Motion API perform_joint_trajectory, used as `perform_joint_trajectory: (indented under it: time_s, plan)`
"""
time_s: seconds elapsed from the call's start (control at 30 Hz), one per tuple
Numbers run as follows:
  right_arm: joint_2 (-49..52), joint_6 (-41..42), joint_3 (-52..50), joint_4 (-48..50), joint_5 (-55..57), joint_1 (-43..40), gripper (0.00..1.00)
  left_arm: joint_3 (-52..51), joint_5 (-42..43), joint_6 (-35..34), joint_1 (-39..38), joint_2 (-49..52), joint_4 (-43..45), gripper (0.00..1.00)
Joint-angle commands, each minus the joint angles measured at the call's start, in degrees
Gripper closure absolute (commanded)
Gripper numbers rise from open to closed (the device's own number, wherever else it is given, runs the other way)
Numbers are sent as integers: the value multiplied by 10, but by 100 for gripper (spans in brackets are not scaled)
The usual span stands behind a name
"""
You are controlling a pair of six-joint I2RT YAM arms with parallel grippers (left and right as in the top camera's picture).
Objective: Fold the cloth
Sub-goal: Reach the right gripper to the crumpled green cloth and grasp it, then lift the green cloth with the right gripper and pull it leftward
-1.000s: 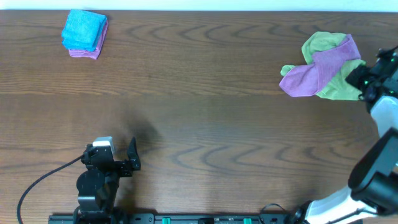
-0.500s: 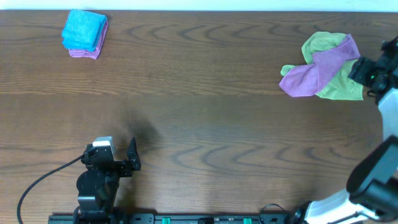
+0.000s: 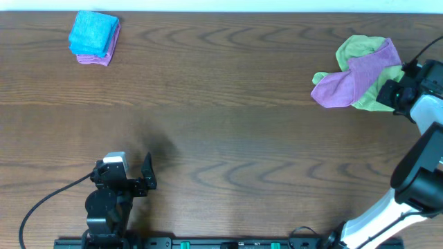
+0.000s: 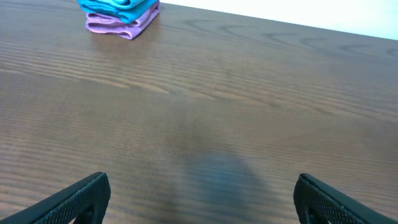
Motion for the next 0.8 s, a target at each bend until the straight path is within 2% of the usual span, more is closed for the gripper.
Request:
perform_joint_trajectory:
  time_s: [0.0,0.33,0.57,0.77]
  plan:
    - [-48,8,35,1,-35,15,99,-11,2,4,1,-3,-3,5]
    - [-165,-29,195,-68,-35,94,99,-11,2,4,1,-3,-3,4]
    - [-170,-33,368,-160,-36,158,99,-11,2,4,1,-3,-3,5]
    - [-164,-37,398,-224,-40,245,99,-11,2,4,1,-3,-3,5]
